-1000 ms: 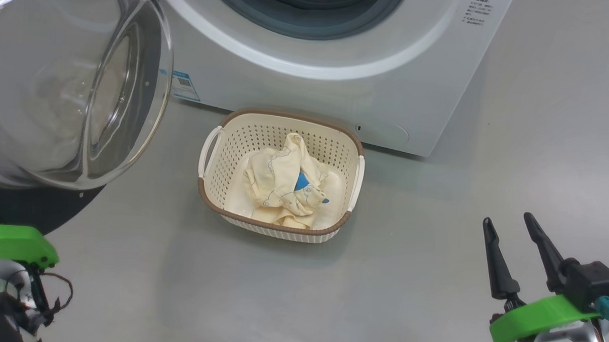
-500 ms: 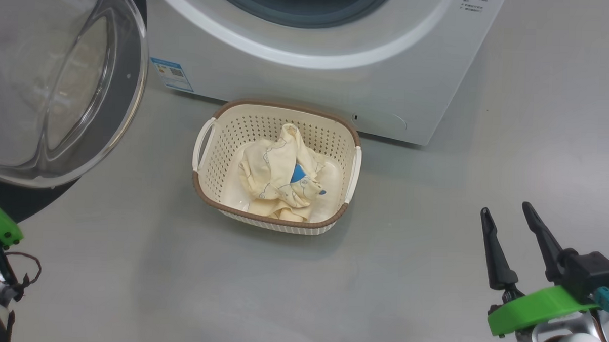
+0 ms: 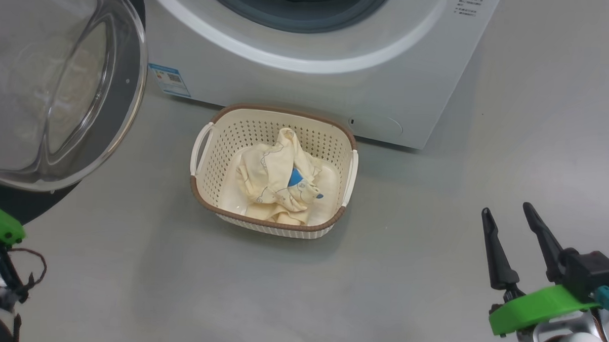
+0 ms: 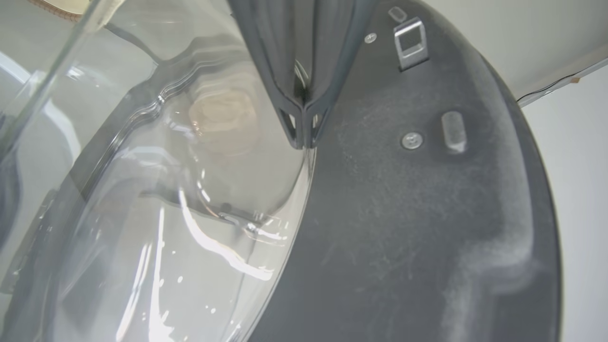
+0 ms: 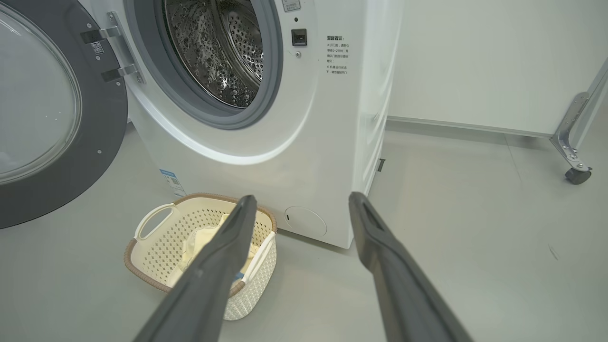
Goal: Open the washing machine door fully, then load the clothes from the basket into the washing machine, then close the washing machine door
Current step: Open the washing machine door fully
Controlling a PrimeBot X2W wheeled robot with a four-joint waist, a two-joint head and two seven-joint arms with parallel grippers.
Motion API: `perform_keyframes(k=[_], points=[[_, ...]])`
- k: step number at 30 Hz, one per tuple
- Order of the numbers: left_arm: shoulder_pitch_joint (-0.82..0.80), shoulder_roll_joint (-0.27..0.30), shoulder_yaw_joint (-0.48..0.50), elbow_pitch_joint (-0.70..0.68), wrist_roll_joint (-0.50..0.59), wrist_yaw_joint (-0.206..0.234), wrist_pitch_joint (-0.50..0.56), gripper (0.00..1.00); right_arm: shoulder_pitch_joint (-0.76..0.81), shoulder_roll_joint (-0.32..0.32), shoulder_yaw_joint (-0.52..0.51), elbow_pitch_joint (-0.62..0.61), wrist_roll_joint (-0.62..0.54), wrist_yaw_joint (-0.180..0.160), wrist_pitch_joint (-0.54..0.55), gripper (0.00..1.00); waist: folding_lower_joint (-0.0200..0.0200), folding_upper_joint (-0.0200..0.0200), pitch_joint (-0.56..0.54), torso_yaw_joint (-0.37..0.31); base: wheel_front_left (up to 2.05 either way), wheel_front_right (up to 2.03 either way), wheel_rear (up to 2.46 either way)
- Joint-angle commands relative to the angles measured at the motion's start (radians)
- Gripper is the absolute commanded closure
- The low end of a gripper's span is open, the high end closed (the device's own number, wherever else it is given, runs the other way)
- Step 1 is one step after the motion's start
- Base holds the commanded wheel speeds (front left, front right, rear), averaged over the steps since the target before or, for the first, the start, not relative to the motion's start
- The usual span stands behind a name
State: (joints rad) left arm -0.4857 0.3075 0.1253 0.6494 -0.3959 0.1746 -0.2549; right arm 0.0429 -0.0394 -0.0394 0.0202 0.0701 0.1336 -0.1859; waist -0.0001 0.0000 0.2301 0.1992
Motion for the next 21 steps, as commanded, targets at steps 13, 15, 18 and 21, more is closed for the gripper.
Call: perform_keyframes(k=[13, 15, 18, 21], points=[[0.212, -0.075, 0.122, -0.309, 0.116, -0.040, -0.007, 1.00, -0.046, -0.011, -0.034, -0.009, -0.007, -0.003, -0.022, 0.00, 0.0001, 0.0000, -0.048, -0.003, 0.00, 0.00, 0.00], [0.238, -0.093, 0.120, -0.354, 0.134, -0.046, -0.007, 1.00, -0.044, -0.011, -0.036, -0.007, -0.007, -0.003, -0.022, 0.00, 0.0001, 0.0000, -0.054, -0.005, 0.00, 0.00, 0.00], [0.283, -0.128, 0.102, -0.423, 0.158, -0.063, -0.007, 1.00, -0.039, -0.011, -0.033, -0.006, -0.008, -0.003, -0.021, 0.00, 0.0001, 0.0000, -0.064, -0.010, 0.00, 0.00, 0.00], [0.332, -0.164, 0.070, -0.485, 0.182, -0.075, -0.007, 1.00, -0.032, -0.011, -0.030, -0.004, -0.009, -0.003, -0.021, 0.00, 0.0001, 0.0000, -0.076, -0.020, 0.00, 0.00, 0.00]])
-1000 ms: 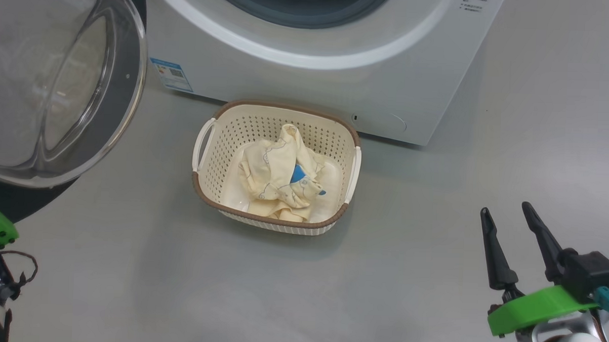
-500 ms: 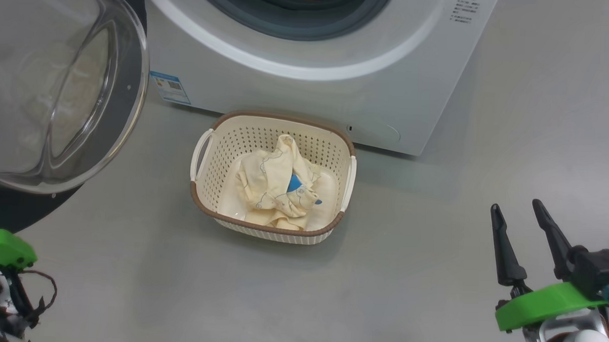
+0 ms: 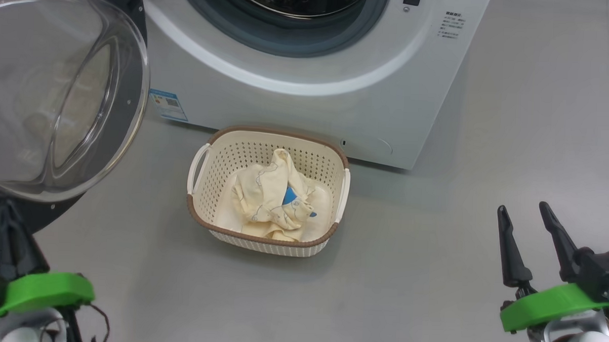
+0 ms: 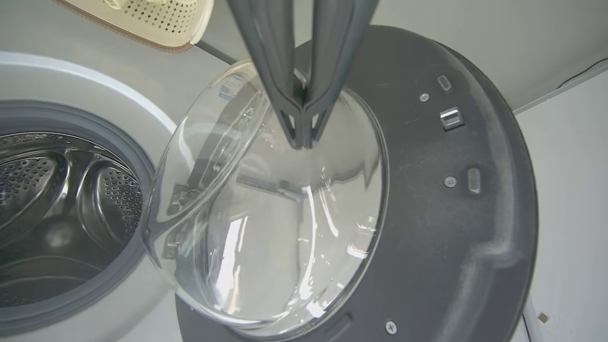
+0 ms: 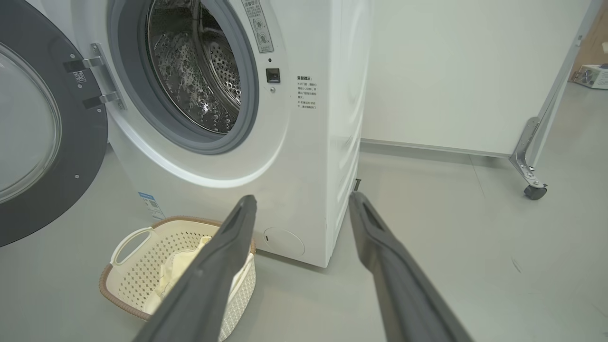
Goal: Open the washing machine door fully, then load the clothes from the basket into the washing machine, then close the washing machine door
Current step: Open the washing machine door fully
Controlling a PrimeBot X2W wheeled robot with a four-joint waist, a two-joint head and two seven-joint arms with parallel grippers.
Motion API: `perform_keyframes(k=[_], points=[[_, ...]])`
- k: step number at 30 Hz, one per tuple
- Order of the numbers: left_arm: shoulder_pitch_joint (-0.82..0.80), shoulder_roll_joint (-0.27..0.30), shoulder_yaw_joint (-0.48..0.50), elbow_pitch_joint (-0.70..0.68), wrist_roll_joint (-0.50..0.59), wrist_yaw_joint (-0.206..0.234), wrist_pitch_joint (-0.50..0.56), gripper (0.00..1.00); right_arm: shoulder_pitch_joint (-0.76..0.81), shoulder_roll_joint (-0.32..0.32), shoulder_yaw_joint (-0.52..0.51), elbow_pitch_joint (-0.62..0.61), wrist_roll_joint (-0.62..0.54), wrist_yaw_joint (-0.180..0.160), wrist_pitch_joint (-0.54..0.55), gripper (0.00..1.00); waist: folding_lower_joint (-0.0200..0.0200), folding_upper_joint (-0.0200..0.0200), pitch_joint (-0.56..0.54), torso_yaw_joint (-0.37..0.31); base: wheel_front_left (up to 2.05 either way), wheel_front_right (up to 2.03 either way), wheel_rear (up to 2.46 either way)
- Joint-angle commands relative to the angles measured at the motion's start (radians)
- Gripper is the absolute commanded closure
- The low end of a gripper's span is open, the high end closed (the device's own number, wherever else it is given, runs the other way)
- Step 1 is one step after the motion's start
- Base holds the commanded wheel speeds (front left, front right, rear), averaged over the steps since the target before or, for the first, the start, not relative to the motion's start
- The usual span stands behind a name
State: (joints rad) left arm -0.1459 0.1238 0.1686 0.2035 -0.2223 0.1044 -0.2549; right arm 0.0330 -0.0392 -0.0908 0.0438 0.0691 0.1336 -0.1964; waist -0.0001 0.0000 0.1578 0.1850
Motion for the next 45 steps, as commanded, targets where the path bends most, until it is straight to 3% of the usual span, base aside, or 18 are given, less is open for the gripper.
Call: perform_keyframes(k=[1, 7, 10, 12, 17, 31, 45], points=[[0.005, 0.012, 0.014, -0.056, 0.014, -0.011, -0.007, 1.00, -0.020, -0.011, 0.022, -0.028, -0.007, -0.003, -0.010, 0.00, 0.0001, 0.0000, -0.007, -0.008, 0.00, 0.00, 0.00], [0.057, -0.015, -0.054, -0.115, 0.030, -0.044, -0.007, 1.00, -0.007, -0.011, 0.030, -0.030, -0.003, -0.003, -0.008, 0.00, 0.0001, 0.0000, -0.025, -0.032, 0.00, 0.00, 0.00], [0.068, -0.020, -0.093, -0.133, 0.036, -0.063, 0.003, 0.67, -0.001, -0.011, 0.035, -0.029, 0.000, -0.003, -0.008, 0.00, 0.0001, 0.0000, -0.033, -0.050, 0.00, 0.00, 0.00], [0.074, -0.021, -0.117, -0.138, 0.040, -0.076, 0.015, 0.53, 0.000, -0.011, 0.042, -0.027, 0.002, -0.003, -0.009, 0.00, 0.0001, 0.0000, -0.040, -0.066, 0.00, 0.00, 0.00], [0.080, -0.025, -0.175, -0.141, 0.048, -0.106, 0.037, 0.00, 0.002, -0.011, 0.061, -0.022, 0.003, -0.003, -0.009, 0.00, 0.0001, 0.0000, -0.052, -0.113, 0.00, 0.00, 0.00], [0.057, -0.027, -0.229, -0.069, 0.054, -0.112, 0.053, 0.00, 0.005, -0.011, 0.110, -0.023, -0.013, -0.003, -0.003, 0.00, 0.0001, 0.0000, -0.069, -0.242, 0.00, 0.00, 0.00], [0.056, -0.011, -0.236, -0.046, 0.061, -0.090, 0.053, 0.00, 0.018, -0.011, 0.101, -0.035, -0.008, -0.003, -0.004, 0.00, 0.0001, 0.0000, -0.081, -0.264, 0.00, 0.00, 0.00]])
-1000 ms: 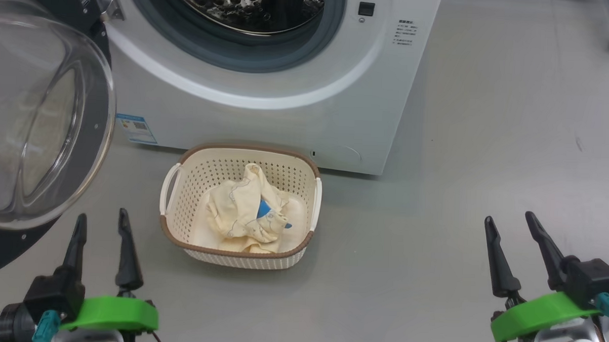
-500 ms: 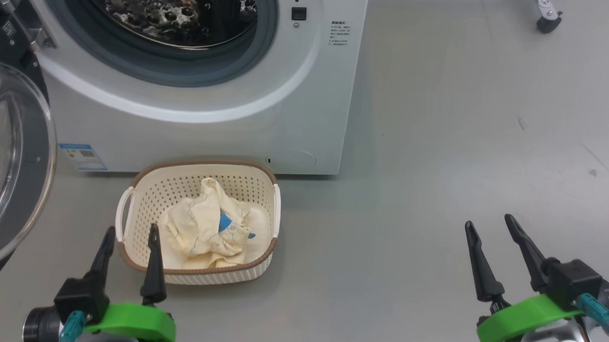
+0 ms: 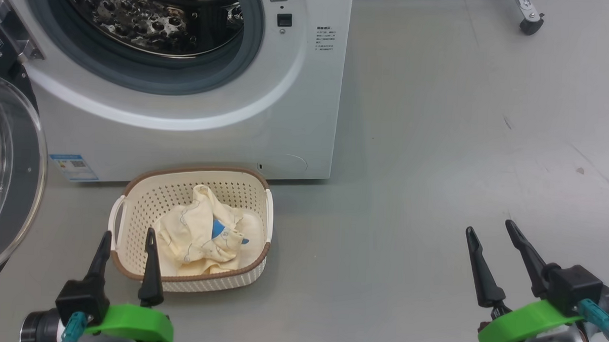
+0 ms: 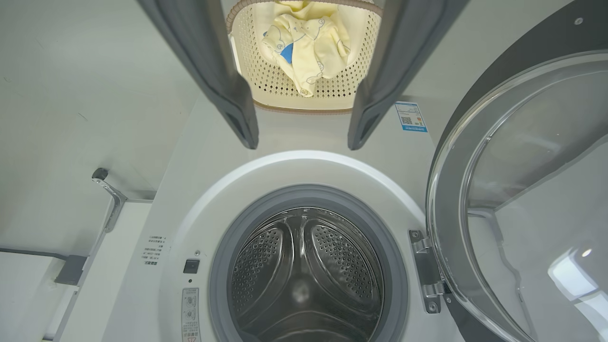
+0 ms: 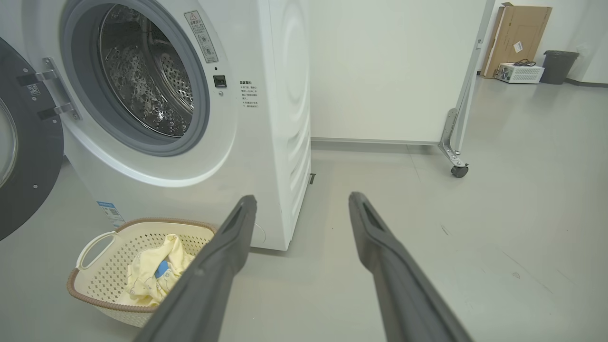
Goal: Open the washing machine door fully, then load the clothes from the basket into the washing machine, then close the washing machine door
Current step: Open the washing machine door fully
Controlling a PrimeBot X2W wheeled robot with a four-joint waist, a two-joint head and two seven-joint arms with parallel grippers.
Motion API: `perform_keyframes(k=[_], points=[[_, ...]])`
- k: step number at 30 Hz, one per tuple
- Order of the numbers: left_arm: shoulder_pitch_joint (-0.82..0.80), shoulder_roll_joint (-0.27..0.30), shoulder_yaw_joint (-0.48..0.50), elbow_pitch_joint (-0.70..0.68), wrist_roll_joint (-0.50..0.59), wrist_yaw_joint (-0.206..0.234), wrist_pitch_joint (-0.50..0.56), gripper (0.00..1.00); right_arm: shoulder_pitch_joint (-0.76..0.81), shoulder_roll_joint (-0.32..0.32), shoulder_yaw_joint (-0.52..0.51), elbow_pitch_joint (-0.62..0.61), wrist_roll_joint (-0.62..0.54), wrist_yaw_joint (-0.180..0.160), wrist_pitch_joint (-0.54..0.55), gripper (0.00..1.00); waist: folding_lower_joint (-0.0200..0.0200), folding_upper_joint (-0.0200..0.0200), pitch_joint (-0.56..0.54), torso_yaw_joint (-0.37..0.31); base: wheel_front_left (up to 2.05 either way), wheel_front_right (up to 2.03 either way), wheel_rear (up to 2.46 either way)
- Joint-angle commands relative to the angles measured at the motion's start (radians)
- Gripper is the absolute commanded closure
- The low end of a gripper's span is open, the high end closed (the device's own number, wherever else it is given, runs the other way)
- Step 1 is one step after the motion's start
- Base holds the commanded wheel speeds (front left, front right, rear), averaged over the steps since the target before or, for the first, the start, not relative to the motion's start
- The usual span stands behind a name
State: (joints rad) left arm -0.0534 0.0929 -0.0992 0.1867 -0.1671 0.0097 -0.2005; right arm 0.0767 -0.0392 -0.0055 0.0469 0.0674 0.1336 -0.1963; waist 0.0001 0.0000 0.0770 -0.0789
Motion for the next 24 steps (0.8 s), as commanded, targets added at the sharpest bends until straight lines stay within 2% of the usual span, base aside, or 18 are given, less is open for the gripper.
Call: perform_keyframes(k=[1, 17, 24], points=[[-0.037, 0.020, 0.032, -0.029, 0.006, 0.006, -0.002, 0.00, -0.025, -0.011, 0.016, -0.038, -0.005, -0.003, -0.005, 0.00, -0.0001, 0.0000, 0.000, 0.000, 0.00, 0.00, 0.00], [-0.043, 0.031, 0.008, -0.024, 0.007, 0.016, 0.010, 0.00, -0.030, -0.011, 0.012, -0.031, -0.004, -0.003, -0.011, 0.00, -0.0001, 0.0000, 0.002, -0.010, 0.01, -0.01, 0.00], [-0.039, 0.033, -0.006, -0.032, 0.006, 0.016, 0.012, 0.00, -0.027, -0.011, 0.010, -0.035, -0.006, -0.003, -0.012, 0.00, -0.0001, 0.0000, 0.000, -0.011, 0.68, -0.68, 0.00]])
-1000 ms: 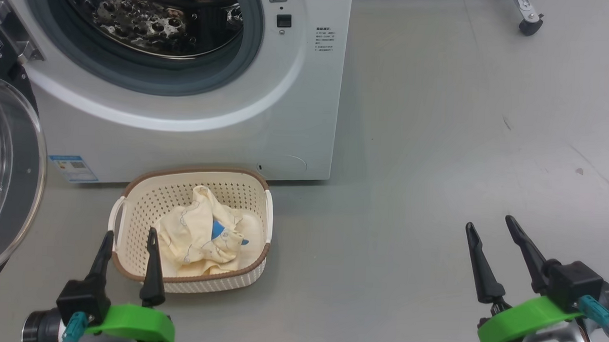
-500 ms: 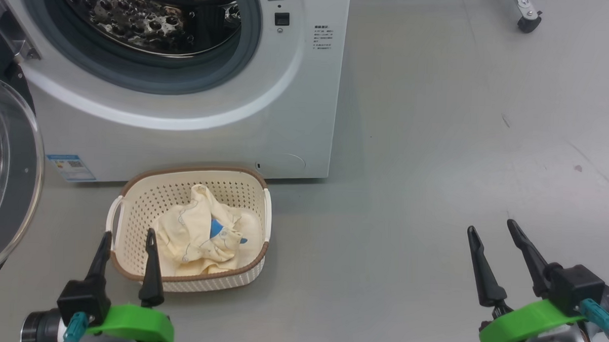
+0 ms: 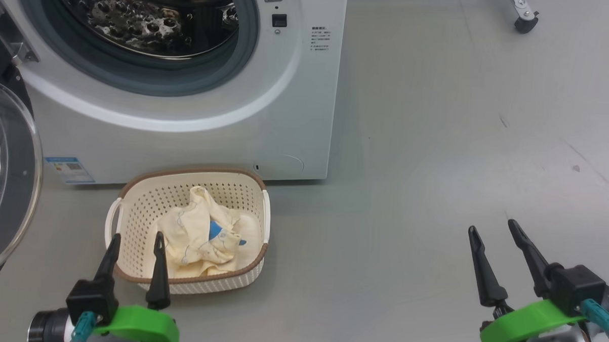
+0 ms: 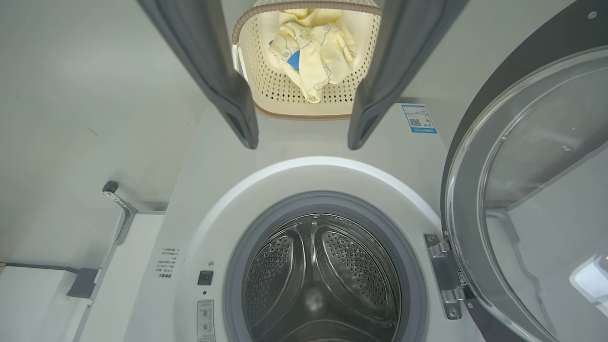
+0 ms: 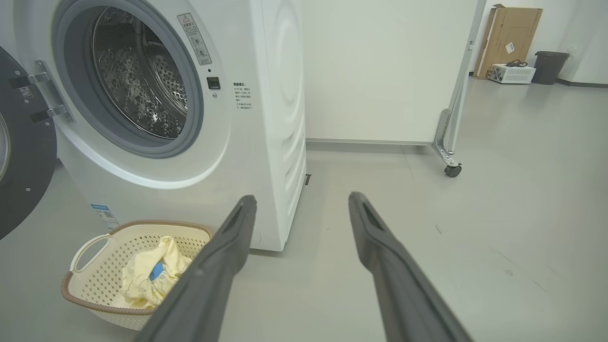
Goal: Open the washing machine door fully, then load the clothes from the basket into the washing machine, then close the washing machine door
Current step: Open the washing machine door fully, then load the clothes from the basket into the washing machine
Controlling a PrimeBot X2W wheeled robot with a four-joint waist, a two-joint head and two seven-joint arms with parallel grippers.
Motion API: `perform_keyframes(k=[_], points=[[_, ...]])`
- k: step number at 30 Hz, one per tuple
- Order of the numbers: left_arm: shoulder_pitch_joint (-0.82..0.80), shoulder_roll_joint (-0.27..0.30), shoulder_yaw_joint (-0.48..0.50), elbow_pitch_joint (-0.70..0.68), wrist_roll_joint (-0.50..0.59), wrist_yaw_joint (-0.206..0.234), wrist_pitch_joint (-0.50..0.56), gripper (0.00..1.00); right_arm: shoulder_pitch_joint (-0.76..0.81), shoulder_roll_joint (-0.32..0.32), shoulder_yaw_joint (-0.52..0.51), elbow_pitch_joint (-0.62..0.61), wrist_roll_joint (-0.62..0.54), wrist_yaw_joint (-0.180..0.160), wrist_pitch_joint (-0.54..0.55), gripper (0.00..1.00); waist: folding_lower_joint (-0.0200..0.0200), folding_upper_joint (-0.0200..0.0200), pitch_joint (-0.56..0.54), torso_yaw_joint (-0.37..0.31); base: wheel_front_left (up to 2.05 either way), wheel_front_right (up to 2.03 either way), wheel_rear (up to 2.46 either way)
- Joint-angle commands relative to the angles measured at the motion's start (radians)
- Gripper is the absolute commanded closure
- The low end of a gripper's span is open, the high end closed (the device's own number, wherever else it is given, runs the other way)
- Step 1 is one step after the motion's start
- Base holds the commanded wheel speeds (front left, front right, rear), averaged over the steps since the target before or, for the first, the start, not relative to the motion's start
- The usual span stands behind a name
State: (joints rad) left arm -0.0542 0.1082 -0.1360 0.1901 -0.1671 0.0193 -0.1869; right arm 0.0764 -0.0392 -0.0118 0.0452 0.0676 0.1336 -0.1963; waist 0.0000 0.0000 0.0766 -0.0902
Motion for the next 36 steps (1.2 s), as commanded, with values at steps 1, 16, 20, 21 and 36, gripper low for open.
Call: perform_keyframes(k=[1, 16, 20, 21, 36], points=[[-0.037, 0.017, 0.029, -0.037, 0.005, 0.007, 0.001, 0.00, -0.026, -0.011, 0.017, -0.033, -0.006, -0.003, -0.011, 0.00, 0.0000, 0.0000, 0.000, 0.000, 1.23, -1.23, 0.00], [-0.042, 0.018, 0.020, -0.032, -0.003, 0.027, 0.002, 0.00, -0.026, -0.011, 0.016, -0.035, -0.009, -0.003, -0.008, 0.00, 0.0000, 0.0000, 0.001, 0.003, 1.62, -1.62, 0.00], [-0.042, 0.019, 0.018, -0.031, -0.007, 0.030, -0.003, 0.00, -0.026, -0.011, 0.015, -0.036, -0.008, -0.003, -0.006, 0.00, 0.0000, 0.0000, 0.004, 0.005, 0.67, -0.67, 0.00], [-0.042, 0.019, 0.018, -0.031, -0.007, 0.030, -0.003, 0.00, -0.026, -0.011, 0.015, -0.036, -0.008, -0.003, -0.006, 0.00, 0.0000, 0.0000, 0.004, 0.005, 0.47, -0.47, 0.00], [-0.048, 0.021, 0.008, -0.030, -0.013, 0.046, -0.007, 0.00, -0.032, -0.011, 0.013, -0.034, -0.009, -0.003, -0.008, 0.00, 0.0000, 0.0000, 0.012, 0.010, 0.04, -0.04, 0.00]])
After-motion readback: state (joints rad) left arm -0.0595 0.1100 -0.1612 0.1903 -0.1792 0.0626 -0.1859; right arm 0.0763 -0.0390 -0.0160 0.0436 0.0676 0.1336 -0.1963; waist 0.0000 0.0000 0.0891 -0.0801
